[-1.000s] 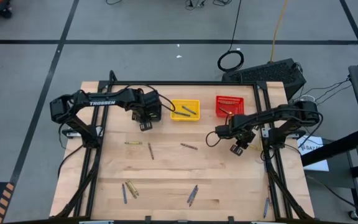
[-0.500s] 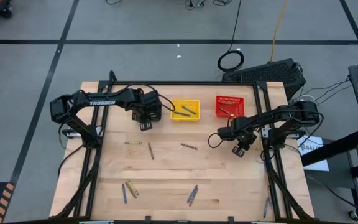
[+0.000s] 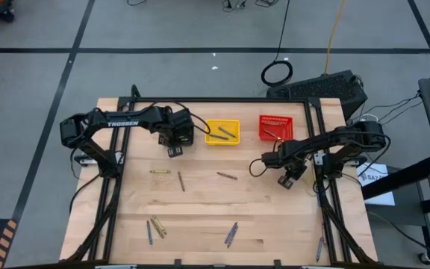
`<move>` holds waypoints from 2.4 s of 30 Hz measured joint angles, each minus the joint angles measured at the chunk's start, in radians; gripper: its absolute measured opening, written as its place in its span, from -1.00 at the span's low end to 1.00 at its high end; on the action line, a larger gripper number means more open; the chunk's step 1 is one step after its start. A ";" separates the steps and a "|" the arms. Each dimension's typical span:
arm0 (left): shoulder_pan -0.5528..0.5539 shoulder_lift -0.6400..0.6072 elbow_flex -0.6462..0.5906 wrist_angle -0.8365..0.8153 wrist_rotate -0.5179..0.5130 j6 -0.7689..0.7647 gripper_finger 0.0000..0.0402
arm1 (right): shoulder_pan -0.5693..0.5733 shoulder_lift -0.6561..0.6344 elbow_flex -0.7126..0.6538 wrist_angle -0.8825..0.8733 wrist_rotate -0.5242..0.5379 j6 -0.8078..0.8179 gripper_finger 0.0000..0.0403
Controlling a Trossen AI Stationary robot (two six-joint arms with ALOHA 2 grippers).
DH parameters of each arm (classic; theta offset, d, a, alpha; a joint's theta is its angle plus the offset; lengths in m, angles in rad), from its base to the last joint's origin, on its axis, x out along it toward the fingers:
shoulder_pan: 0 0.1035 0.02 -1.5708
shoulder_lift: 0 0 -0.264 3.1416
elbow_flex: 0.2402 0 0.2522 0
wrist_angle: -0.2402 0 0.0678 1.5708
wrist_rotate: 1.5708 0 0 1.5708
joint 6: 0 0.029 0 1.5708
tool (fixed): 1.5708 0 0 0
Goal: Sort crayons
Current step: Put the green crayon into the black bin
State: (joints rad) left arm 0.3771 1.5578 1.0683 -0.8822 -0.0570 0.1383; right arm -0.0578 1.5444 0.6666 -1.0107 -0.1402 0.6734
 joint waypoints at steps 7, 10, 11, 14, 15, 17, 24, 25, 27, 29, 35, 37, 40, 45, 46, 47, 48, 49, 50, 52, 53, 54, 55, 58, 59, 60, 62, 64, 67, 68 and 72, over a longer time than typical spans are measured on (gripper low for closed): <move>0.000 0.000 0.000 -0.017 0.000 0.000 -0.44 | 0.000 0.001 0.007 -0.005 0.001 0.078 -0.98; 0.000 0.000 0.000 -0.054 0.000 0.002 -0.44 | 0.000 0.004 0.030 -0.024 0.006 0.082 -0.99; 0.000 0.000 0.000 -0.063 0.000 0.011 -0.44 | 0.000 0.005 0.037 -0.027 0.007 0.082 -0.99; 0.000 0.000 0.000 -0.068 -0.008 0.040 -0.44 | 0.000 0.005 0.067 -0.007 0.012 0.077 -1.00; 0.000 0.000 0.000 -0.069 -0.009 0.043 -0.44 | 0.000 0.005 0.074 0.000 0.012 0.077 -1.00; 0.000 0.000 0.000 -0.070 -0.011 0.052 -0.44 | 0.000 0.005 0.086 0.009 0.012 0.077 -1.00; 0.000 0.000 0.000 -0.118 -0.011 0.051 -0.44 | 0.000 0.004 0.138 0.064 0.017 0.066 -1.00; 0.000 0.000 0.000 -0.129 -0.011 0.046 -0.44 | 0.000 0.004 0.143 0.074 0.019 0.060 -1.00; 0.000 0.000 0.000 -0.147 -0.017 0.032 -0.44 | 0.000 0.004 0.152 0.089 0.032 0.051 -1.00; 0.000 0.000 0.000 -0.169 -0.031 0.028 -0.44 | 0.000 0.003 0.161 0.107 0.037 0.048 -1.00; 0.000 0.000 0.000 -0.211 -0.048 0.024 -0.44 | 0.000 0.003 0.193 0.171 0.039 0.023 -1.00; 0.000 0.000 0.000 -0.214 -0.048 0.024 -0.44 | 0.000 0.003 0.203 0.209 0.040 0.014 -1.00; 0.000 -0.019 0.000 -0.219 -0.050 0.025 -0.44 | -0.007 0.003 0.220 0.290 0.040 -0.016 -1.00; 0.007 -0.100 0.000 -0.222 -0.052 0.027 -0.44 | -0.032 0.003 0.244 0.417 0.040 -0.067 -1.00; 0.011 -0.122 0.000 -0.227 -0.052 0.025 -0.44 | -0.038 0.003 0.248 0.439 0.040 -0.078 -1.00; 0.014 -0.143 0.000 -0.230 -0.053 0.016 -0.44 | -0.044 0.003 0.252 0.459 0.040 -0.087 -1.00; 0.016 -0.164 0.000 -0.230 -0.053 0.002 -0.44 | -0.051 0.003 0.256 0.480 0.040 -0.095 -1.00; 0.016 -0.183 0.000 -0.231 -0.053 -0.008 -0.44 | -0.058 0.003 0.258 0.504 0.040 -0.103 -1.00; 0.016 -0.202 0.000 -0.235 -0.053 -0.021 -0.44 | -0.064 0.003 0.260 0.529 0.040 -0.111 -1.00; 0.015 -0.239 0.000 -0.255 -0.052 -0.028 -0.44 | -0.077 0.003 0.260 0.585 0.040 -0.123 -1.00; 0.015 -0.256 0.000 -0.268 -0.053 -0.034 -0.44 | -0.083 0.003 0.260 0.616 0.040 -0.132 -1.00; 0.016 -0.273 0.000 -0.277 -0.053 -0.049 -0.44 | -0.090 0.003 0.260 0.644 0.040 -0.141 -1.00; 0.016 -0.287 0.000 -0.282 -0.053 -0.056 -0.44 | -0.095 0.003 0.260 0.675 0.040 -0.149 -1.00; 0.016 -0.331 0.000 -0.282 -0.053 -0.081 -0.44 | -0.113 0.003 0.260 0.769 0.038 -0.170 -1.00; 0.016 -0.344 0.000 -0.282 -0.053 -0.082 -0.44 | -0.118 0.003 0.260 0.795 0.037 -0.173 -1.00; 0.015 -0.356 0.000 -0.282 -0.053 -0.089 -0.44 | -0.122 0.003 0.260 0.821 0.036 -0.177 -1.00; 0.016 -0.372 0.000 -0.281 -0.052 -0.109 -0.44 | -0.130 0.003 0.260 0.861 0.035 -0.190 -1.00; 0.015 -0.385 0.000 -0.280 -0.027 -0.132 -0.44 | -0.133 0.003 0.260 0.899 0.035 -0.198 -1.00; 0.005 -0.395 0.000 -0.259 0.063 -0.168 -0.44 | -0.133 0.003 0.260 0.966 0.035 -0.213 -1.00; -0.002 -0.394 0.000 -0.241 0.081 -0.186 -0.44 | -0.133 0.003 0.260 0.992 0.035 -0.215 -1.00; -0.038 -0.394 0.000 -0.193 0.124 -0.222 -0.44 | -0.125 0.003 0.260 1.098 0.035 -0.220 -1.00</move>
State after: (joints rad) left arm 0.3393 1.1633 1.0683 -1.0752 0.0670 -0.0842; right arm -0.1830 1.5471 0.9268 0.0868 -0.1054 0.4533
